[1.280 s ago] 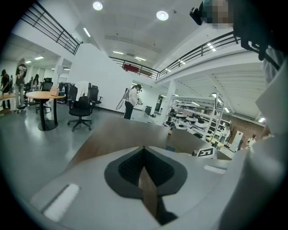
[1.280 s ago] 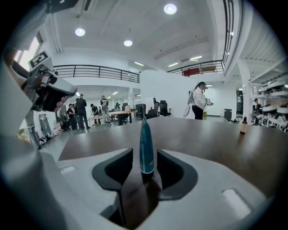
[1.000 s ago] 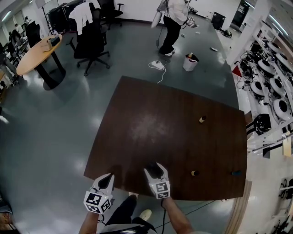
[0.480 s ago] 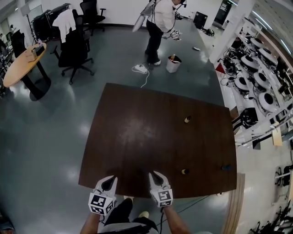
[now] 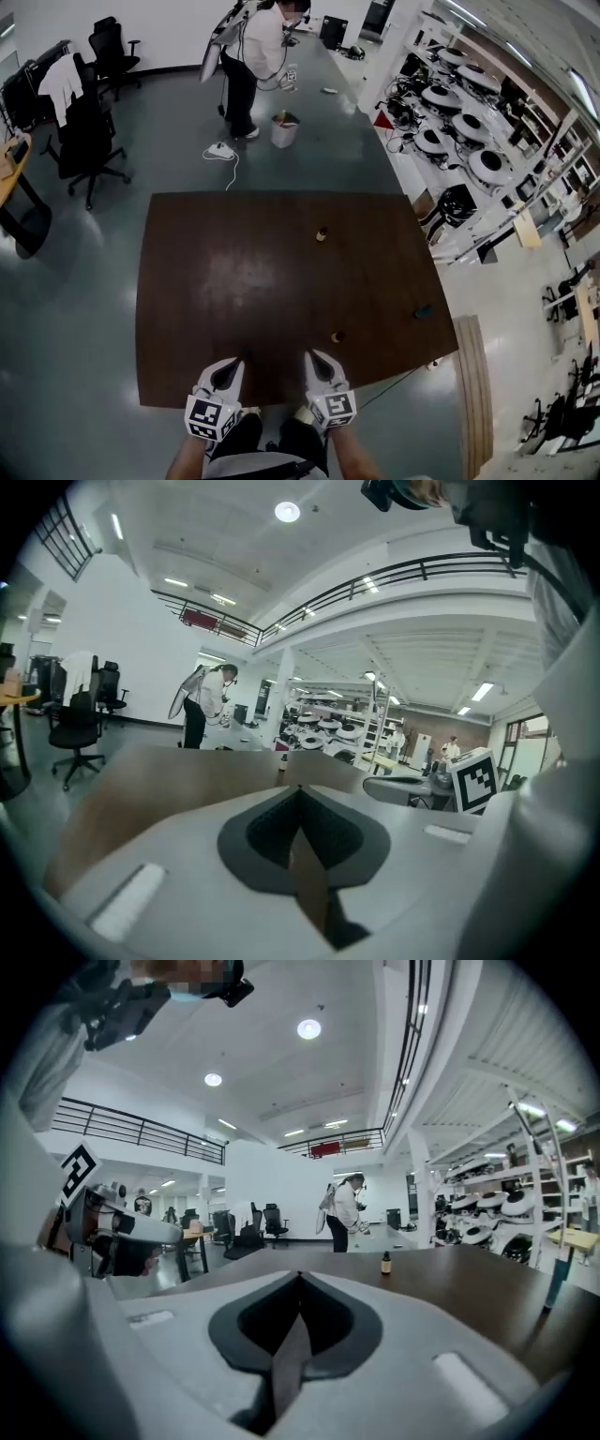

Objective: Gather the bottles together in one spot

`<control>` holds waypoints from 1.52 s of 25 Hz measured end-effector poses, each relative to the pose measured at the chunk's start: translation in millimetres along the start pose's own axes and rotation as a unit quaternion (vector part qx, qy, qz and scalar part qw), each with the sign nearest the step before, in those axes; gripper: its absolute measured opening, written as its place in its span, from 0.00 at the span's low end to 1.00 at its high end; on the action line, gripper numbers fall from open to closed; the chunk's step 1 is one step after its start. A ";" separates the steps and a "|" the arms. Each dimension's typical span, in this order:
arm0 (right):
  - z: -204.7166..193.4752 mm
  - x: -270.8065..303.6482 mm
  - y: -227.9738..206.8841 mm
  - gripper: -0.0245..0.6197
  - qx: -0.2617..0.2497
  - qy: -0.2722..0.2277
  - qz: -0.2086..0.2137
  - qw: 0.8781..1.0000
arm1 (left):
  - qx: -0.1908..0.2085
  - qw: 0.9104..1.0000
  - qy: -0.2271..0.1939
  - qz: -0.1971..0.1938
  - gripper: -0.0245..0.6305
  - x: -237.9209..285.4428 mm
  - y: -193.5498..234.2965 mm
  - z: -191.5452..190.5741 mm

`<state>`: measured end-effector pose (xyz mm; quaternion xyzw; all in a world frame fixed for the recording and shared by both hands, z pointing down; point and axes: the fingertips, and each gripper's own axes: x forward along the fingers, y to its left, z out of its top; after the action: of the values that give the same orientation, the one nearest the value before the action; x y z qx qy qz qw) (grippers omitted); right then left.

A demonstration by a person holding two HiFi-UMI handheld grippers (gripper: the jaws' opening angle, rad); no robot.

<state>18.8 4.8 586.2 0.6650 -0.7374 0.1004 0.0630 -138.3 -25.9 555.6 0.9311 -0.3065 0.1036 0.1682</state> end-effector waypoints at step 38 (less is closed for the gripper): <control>-60.8 -113.6 -394.6 0.04 0.060 0.017 -0.209 0.976 | 0.062 0.994 0.035 -0.081 0.04 235.6 -241.0 19.3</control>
<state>420.5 91.3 644.9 0.8052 -0.5734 0.1406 0.0553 195.7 22.6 547.4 0.9573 -0.2171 0.1414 0.1285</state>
